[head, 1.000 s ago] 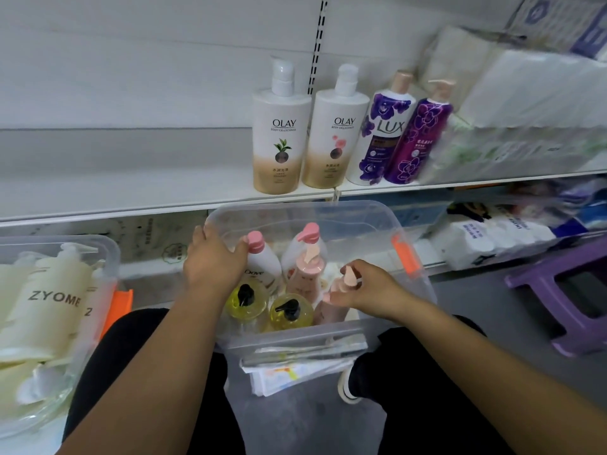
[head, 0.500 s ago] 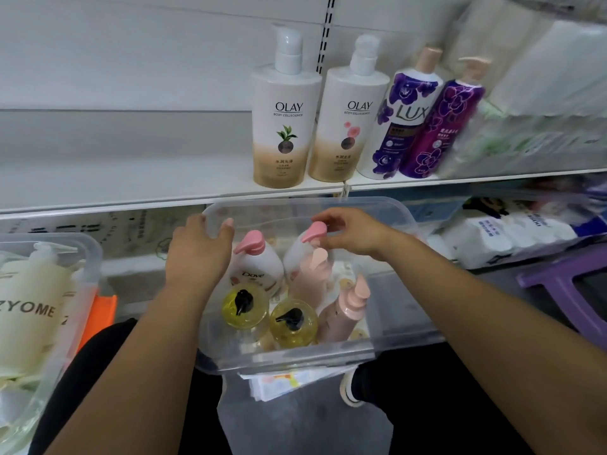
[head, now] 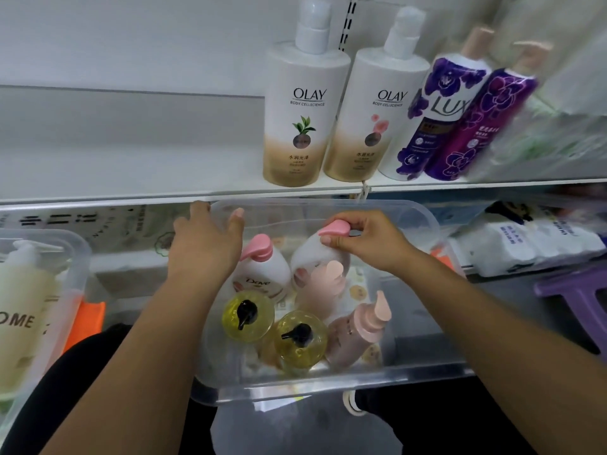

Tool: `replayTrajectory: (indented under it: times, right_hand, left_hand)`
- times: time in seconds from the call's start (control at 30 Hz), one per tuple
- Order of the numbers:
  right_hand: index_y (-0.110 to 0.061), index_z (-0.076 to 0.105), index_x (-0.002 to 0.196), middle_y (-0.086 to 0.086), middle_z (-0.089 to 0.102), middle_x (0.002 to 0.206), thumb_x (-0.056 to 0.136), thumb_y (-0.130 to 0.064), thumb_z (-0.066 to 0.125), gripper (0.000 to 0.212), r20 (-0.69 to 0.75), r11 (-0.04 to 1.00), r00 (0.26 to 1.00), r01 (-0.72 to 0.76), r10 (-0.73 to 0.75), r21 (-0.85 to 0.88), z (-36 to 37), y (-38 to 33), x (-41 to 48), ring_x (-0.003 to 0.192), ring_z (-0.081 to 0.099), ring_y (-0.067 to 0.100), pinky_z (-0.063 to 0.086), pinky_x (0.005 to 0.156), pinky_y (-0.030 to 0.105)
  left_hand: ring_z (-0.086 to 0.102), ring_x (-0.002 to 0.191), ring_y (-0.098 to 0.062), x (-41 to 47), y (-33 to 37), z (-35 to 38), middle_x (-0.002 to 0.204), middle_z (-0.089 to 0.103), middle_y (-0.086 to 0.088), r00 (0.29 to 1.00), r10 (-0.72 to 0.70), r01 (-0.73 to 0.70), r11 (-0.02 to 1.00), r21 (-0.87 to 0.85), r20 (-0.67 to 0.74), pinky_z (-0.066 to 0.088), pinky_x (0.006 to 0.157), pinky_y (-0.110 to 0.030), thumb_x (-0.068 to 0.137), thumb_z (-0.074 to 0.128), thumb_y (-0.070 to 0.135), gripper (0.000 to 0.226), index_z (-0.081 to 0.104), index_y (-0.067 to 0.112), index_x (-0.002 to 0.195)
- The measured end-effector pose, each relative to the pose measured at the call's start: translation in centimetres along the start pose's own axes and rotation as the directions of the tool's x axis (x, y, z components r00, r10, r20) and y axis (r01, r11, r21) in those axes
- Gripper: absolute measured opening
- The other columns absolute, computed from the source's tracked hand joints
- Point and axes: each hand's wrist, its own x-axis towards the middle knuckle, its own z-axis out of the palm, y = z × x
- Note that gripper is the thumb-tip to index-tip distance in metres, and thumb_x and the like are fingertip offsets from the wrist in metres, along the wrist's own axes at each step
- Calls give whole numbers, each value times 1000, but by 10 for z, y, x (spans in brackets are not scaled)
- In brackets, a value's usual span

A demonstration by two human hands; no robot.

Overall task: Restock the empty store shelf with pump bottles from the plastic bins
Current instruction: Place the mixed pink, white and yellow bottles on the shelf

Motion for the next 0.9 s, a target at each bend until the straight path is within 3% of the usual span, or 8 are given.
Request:
replayTrajectory:
  times: [0.2, 0.3, 0.43, 0.53, 0.6, 0.7, 0.83, 0.9]
  right_hand:
    - [-25, 80, 103, -13, 76, 99, 79, -30, 86, 25, -105, 994, 989, 106, -106, 2, -18, -34, -10, 99, 67, 2, 56, 89, 23]
    - [-30, 80, 99, -13, 77, 96, 80, -31, 86, 19, -119, 981, 974, 189, -193, -45, -33, -68, -15, 95, 68, 4, 55, 86, 22]
    - [-21, 81, 99, -10, 78, 90, 81, -20, 86, 18, -93, 959, 954, 283, -285, -31, -47, -124, -23, 83, 68, -2, 52, 79, 15]
    - [-14, 81, 101, 1, 79, 94, 81, -19, 85, 20, -92, 947, 943, 321, -320, -3, -52, -168, -30, 93, 74, 17, 60, 86, 34]
    - [-13, 80, 104, 4, 79, 95, 82, -20, 84, 23, -88, 943, 940, 332, -330, 3, -51, -193, -31, 97, 74, 22, 59, 91, 42]
    - [-11, 78, 106, 4, 79, 96, 83, -19, 83, 25, -66, 937, 936, 348, -346, 14, -41, -220, -28, 95, 74, 21, 58, 90, 36]
    - [-17, 74, 113, -2, 78, 107, 83, -18, 83, 31, -38, 933, 936, 352, -349, 82, -21, -238, -15, 96, 72, 6, 57, 87, 20]
    - [-30, 69, 118, -4, 72, 118, 80, -18, 86, 43, 22, 929, 931, 362, -364, 75, -9, -239, -6, 105, 69, 7, 57, 91, 24]
  left_hand:
    - [51, 120, -37, 3, 0, -4, 138, 48, -17, 996, -17, 16, 1000, -1, -87, 43, 93, -43, 93, 51, 55, 60, 51, 15, 138]
    - [50, 125, -23, -7, 9, -10, 134, 53, -7, 961, 203, -216, 975, -51, -188, 44, 96, -37, 84, 66, 55, 57, 61, 20, 129]
    - [61, 89, 14, -35, 34, -23, 125, 54, 21, 901, 422, -366, 865, -343, 101, 46, 77, -7, 69, 84, 48, 67, 56, 37, 129]
    - [47, 95, 31, -44, 42, -26, 111, 53, 34, 834, 530, -423, 793, -438, 154, 37, 77, 5, 65, 91, 30, 81, 48, 40, 133]
    - [53, 90, 27, -43, 41, -28, 105, 57, 26, 840, 522, -377, 757, -534, 146, 41, 70, 2, 67, 90, 14, 85, 42, 35, 134]
    - [67, 77, -8, -35, 32, -33, 100, 65, 8, 886, 448, -272, 715, -644, 123, 55, 57, -23, 67, 89, 11, 77, 44, 33, 125]
    - [65, 89, 3, -23, 19, -41, 105, 66, 12, 922, 386, -289, 681, -673, -5, 52, 64, -14, 63, 91, 11, 75, 48, 29, 122]
    - [64, 96, 3, -17, 14, -46, 108, 67, 14, 932, 361, -283, 658, -698, -37, 53, 74, -15, 62, 92, 11, 77, 49, 29, 124]
